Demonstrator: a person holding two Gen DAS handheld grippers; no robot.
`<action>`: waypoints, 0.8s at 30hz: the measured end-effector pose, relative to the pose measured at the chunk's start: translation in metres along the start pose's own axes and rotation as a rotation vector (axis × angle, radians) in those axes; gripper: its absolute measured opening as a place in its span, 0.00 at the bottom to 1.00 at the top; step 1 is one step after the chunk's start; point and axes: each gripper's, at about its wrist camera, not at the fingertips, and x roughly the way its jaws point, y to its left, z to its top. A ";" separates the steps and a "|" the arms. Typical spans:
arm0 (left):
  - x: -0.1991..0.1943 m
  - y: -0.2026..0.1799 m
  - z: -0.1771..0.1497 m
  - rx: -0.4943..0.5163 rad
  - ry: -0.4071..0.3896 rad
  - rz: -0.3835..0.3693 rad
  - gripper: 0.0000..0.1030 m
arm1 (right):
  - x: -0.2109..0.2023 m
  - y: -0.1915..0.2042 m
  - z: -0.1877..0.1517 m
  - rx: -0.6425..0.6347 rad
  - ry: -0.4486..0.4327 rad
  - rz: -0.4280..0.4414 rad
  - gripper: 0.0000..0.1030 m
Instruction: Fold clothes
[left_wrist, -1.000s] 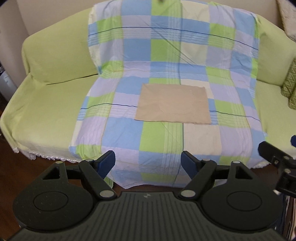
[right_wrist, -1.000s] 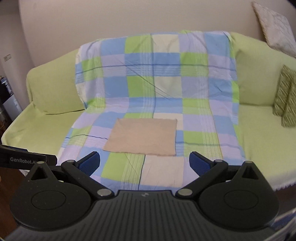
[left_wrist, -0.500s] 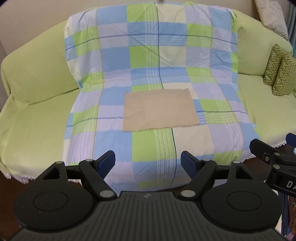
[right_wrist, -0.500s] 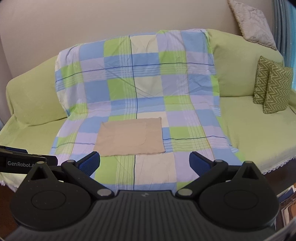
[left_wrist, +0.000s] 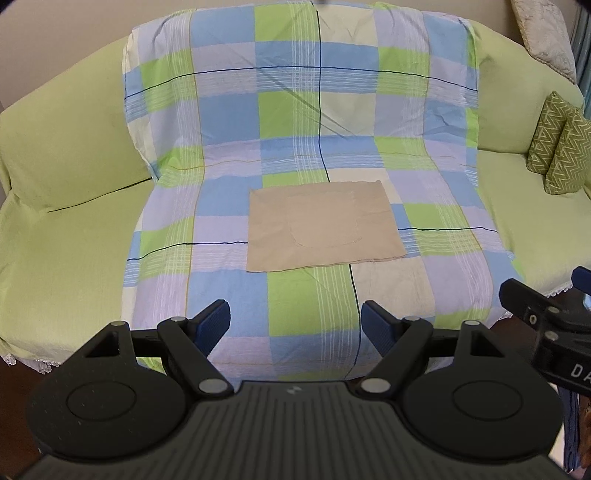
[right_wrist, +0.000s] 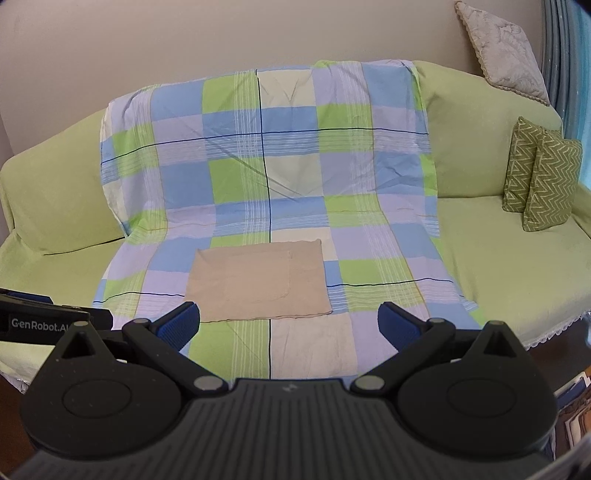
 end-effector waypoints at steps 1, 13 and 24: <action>0.002 -0.001 0.002 -0.002 0.005 0.001 0.78 | 0.003 -0.001 0.002 -0.001 0.004 0.001 0.99; 0.060 -0.034 0.046 -0.165 0.090 0.081 0.78 | 0.081 -0.035 0.058 -0.119 0.087 0.124 0.98; 0.114 -0.078 0.075 -0.368 0.159 0.120 0.78 | 0.182 -0.095 0.127 -0.239 0.203 0.269 0.98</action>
